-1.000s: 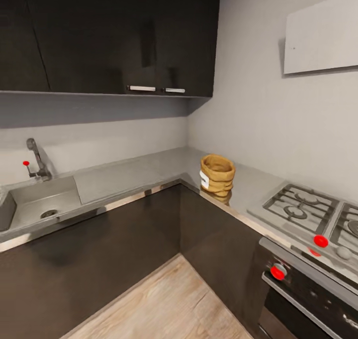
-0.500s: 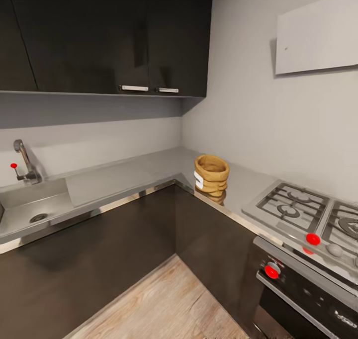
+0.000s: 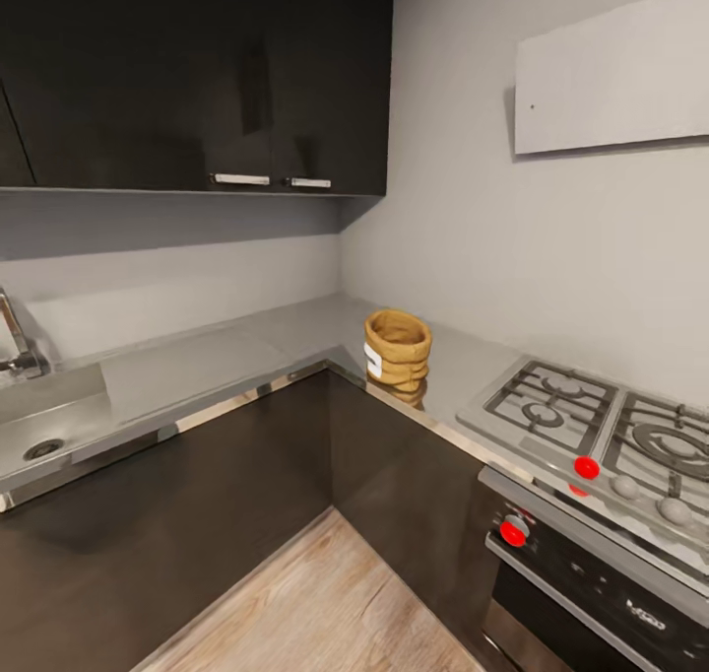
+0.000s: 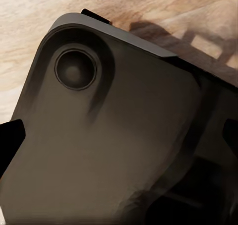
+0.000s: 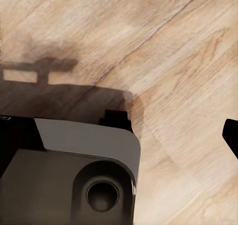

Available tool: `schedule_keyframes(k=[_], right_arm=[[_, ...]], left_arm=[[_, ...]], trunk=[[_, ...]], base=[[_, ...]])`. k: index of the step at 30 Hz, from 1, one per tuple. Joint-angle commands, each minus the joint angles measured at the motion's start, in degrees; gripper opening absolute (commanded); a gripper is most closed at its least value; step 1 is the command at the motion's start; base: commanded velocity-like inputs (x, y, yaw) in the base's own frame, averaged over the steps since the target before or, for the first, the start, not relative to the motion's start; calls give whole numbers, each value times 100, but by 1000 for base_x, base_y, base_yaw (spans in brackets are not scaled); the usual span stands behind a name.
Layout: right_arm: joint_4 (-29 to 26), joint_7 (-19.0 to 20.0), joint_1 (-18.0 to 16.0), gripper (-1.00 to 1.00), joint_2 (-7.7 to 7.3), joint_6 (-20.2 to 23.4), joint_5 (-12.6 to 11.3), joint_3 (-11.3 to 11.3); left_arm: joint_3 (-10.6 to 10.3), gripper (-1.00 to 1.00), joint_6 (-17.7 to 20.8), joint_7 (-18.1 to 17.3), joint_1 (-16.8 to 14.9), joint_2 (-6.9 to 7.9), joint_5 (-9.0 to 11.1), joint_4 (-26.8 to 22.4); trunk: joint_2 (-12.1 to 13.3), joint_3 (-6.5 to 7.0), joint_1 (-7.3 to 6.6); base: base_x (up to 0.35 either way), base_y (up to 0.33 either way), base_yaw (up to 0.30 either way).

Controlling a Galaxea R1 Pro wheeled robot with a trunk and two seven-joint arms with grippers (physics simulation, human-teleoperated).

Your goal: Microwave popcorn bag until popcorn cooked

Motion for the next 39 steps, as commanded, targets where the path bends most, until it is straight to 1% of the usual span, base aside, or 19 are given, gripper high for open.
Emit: schedule_keyframes(k=[1, 5, 7, 11, 39], right_arm=[[16, 7, -6, 100, -3, -21, 49, -49], [17, 5, -6, 100, 18, -9, 38, -49], [20, 3, -6, 100, 61, 67, 19, -60], [20, 14, -4, 100, 42, 69, 20, -62], [20, 7, -5, 100, 10, 73, 42, -40]], left_arm=[[4, 100, -12, 5, 2, -1, 19, -1], [4, 100, -12, 5, 1, 0, 19, 2], [4, 100, -12, 5, 2, 0, 19, 4], [4, 100, -12, 5, 2, 0, 19, 4], [3, 100, -12, -4, 1, 5, 19, 4]], trunk=[[38, 13, -23], [199, 85, -111], [279, 121, -154], [439, 183, -242], [1562, 432, -857]], base=[[0, 0, -1], [0, 0, 0], [0, 0, 0], [0, 0, 0], [0, 0, 0]])
